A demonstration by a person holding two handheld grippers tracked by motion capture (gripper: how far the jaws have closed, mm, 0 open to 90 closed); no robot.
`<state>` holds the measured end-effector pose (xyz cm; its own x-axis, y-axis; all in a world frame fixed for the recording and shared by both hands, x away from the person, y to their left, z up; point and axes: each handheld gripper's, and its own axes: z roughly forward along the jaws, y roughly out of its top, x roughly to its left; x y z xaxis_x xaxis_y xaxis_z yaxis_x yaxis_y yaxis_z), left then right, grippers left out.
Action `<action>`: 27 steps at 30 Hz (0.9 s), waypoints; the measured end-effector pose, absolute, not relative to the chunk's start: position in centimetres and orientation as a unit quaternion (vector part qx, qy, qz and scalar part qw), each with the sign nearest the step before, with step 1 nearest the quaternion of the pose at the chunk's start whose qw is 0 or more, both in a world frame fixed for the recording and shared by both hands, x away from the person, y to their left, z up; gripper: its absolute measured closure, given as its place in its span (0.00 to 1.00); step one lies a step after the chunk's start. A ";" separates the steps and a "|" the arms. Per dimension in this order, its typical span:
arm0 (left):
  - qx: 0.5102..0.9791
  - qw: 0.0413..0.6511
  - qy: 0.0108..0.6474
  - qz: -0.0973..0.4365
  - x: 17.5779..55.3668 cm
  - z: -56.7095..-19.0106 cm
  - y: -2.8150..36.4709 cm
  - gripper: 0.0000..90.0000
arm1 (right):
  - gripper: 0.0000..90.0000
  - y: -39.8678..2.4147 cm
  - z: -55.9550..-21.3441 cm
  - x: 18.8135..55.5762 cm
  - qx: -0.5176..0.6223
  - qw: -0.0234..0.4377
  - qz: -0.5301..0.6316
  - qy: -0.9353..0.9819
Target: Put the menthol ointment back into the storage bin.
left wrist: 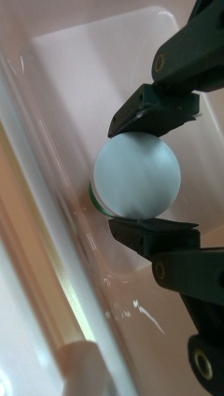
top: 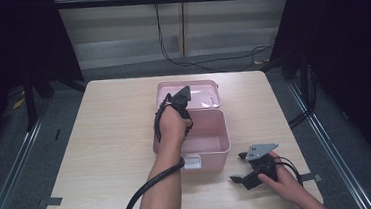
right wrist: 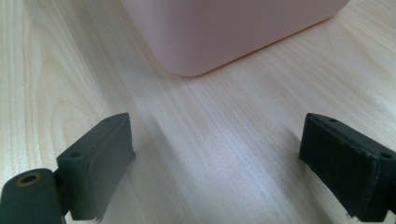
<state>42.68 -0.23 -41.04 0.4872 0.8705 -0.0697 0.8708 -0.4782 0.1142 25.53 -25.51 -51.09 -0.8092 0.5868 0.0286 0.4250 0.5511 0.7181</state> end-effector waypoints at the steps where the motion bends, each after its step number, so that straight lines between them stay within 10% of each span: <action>1: 0.857 0.069 0.510 -0.001 42.6 -41.1 -0.2 0.56 | 0.10 -25.5 -51.1 25.5 0.289 0.108 0.375 0.874; 27: 0.863 0.080 0.498 0.013 42.6 -41.7 -0.2 0.55 | 0.10 -25.5 -51.1 25.5 0.289 0.108 0.375 0.874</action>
